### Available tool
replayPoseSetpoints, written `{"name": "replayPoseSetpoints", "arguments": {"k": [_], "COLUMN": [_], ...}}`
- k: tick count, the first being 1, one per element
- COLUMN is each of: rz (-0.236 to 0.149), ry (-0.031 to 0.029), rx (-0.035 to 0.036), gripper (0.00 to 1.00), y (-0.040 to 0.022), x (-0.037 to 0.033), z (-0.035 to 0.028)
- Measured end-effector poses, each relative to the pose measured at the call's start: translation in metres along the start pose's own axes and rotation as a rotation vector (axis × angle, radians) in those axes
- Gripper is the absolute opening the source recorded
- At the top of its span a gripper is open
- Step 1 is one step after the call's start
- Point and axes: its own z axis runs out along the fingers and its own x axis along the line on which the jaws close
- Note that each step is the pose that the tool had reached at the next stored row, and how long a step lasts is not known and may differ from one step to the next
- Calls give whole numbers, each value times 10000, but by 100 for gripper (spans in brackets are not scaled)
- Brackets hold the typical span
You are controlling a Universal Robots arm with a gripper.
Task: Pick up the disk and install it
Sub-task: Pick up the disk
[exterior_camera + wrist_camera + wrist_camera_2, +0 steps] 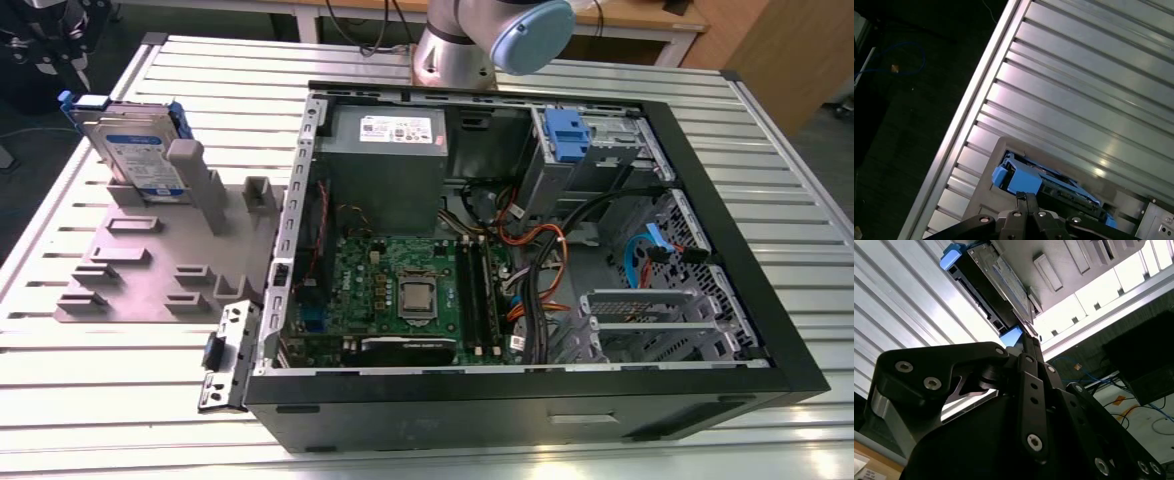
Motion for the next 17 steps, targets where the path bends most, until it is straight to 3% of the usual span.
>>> {"name": "replayPoseSetpoints", "arguments": {"k": [4,17], "rz": [-201,-2216], "ry": [7,93], "rx": [-1,-1], "gripper": [11,11], "y": [0,0], "x": [0,0], "z": [1,0]}}
